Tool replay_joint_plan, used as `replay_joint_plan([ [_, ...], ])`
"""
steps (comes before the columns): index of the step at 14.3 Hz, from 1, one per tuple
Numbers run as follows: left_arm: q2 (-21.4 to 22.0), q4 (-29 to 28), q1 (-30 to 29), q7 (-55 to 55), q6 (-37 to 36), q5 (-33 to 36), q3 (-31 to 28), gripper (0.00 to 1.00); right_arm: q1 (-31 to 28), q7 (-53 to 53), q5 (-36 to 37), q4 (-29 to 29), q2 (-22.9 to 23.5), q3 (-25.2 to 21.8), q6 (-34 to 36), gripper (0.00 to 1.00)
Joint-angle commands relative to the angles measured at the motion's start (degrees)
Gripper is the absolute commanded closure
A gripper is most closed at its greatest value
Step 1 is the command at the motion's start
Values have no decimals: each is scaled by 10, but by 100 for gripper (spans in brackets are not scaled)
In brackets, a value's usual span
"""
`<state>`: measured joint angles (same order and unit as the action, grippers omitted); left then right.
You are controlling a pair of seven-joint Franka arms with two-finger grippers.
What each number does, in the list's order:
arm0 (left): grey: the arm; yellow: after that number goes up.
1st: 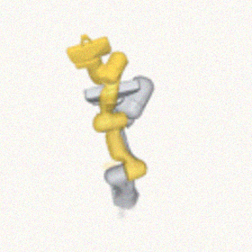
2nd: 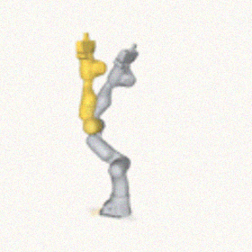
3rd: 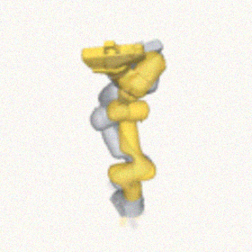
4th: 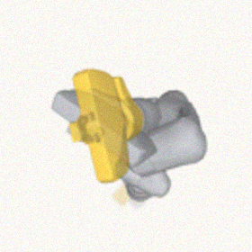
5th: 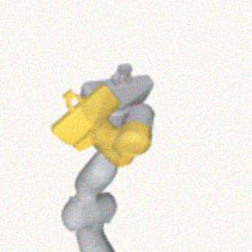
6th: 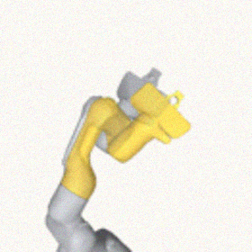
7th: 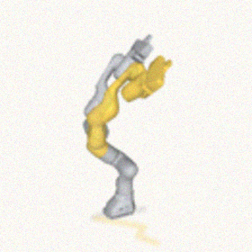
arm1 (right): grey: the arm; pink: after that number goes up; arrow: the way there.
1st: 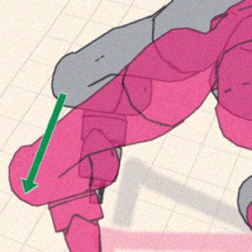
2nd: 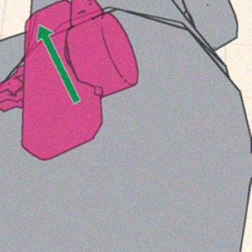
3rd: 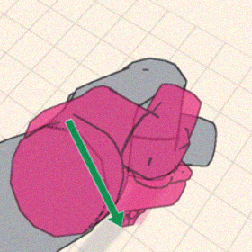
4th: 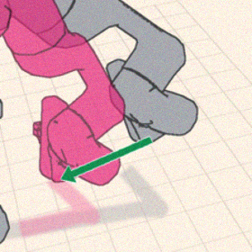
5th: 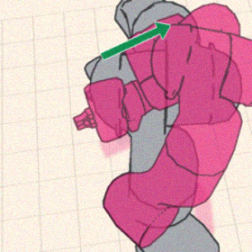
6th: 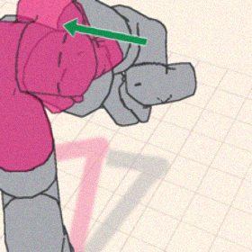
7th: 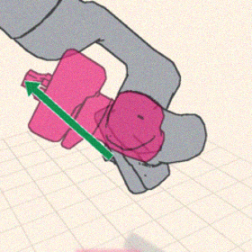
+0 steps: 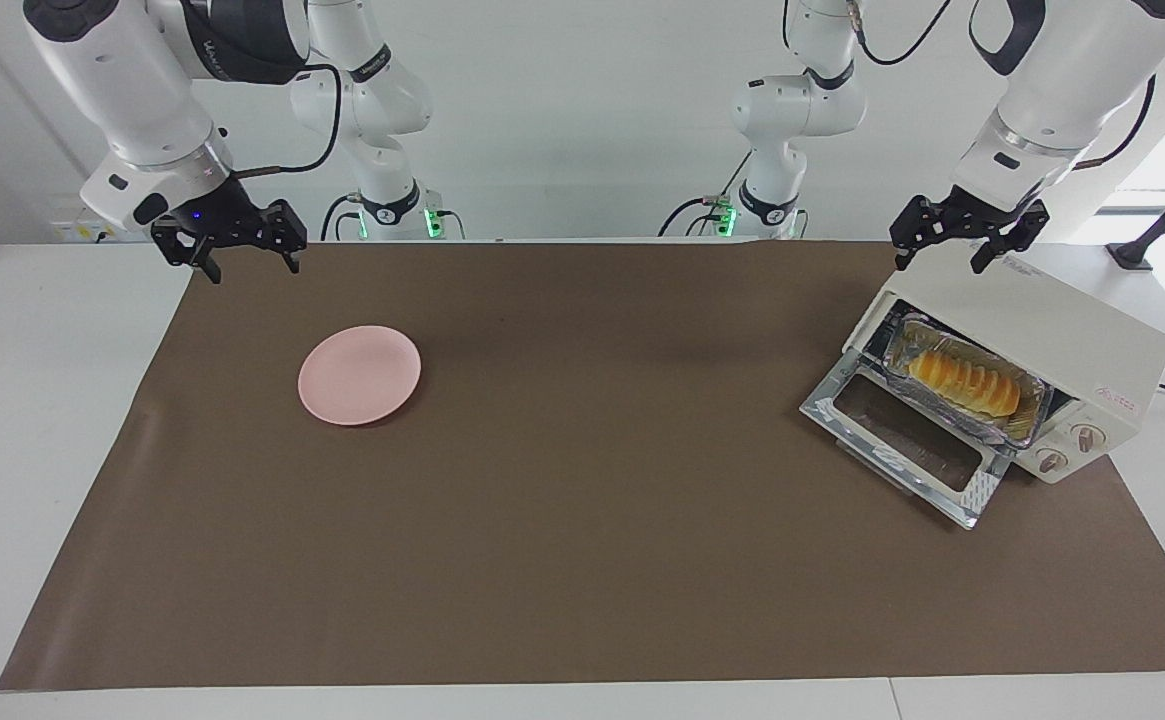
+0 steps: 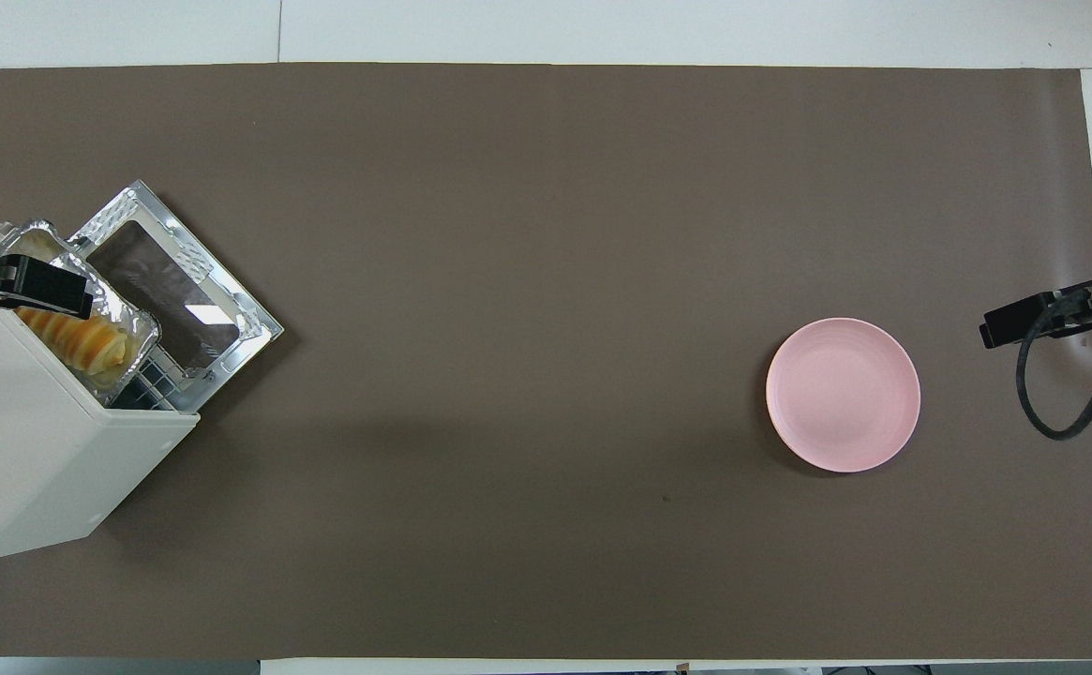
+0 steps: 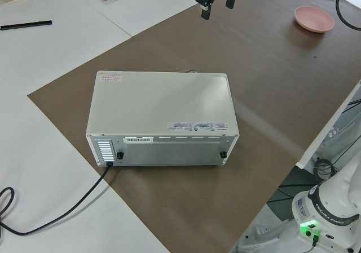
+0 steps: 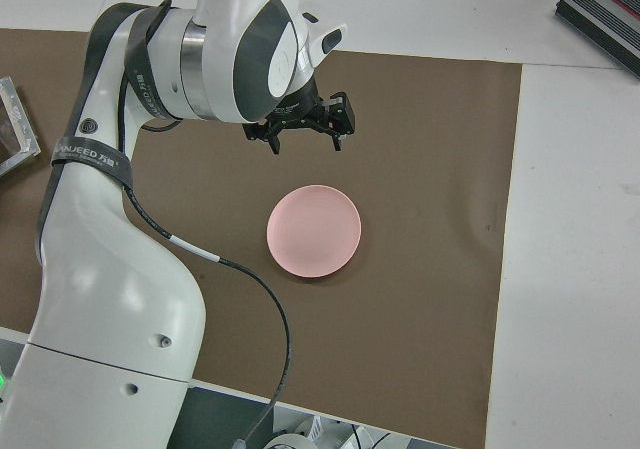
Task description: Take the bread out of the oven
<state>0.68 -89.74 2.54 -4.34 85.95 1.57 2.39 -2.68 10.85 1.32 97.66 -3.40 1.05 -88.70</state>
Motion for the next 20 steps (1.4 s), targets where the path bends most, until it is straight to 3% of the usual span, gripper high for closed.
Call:
replay_joint_plan([
  [1, 17, -23, -1, 1, 16, -8, 2, 0, -7, 8, 4, 8, -8, 4, 4, 0],
  [7, 17, -24, 1, 7, 26, -8, 5, 0, -7, 8, 4, 8, -8, 4, 4, 0],
  [10, 6, -24, 4, 122, 69, -9, 6, 0, -7, 8, 4, 8, -8, 4, 4, 0],
  [20, -116, 2, 17, 314, 169, 5, 4, 0, -7, 8, 4, 8, -8, 4, 4, 0],
])
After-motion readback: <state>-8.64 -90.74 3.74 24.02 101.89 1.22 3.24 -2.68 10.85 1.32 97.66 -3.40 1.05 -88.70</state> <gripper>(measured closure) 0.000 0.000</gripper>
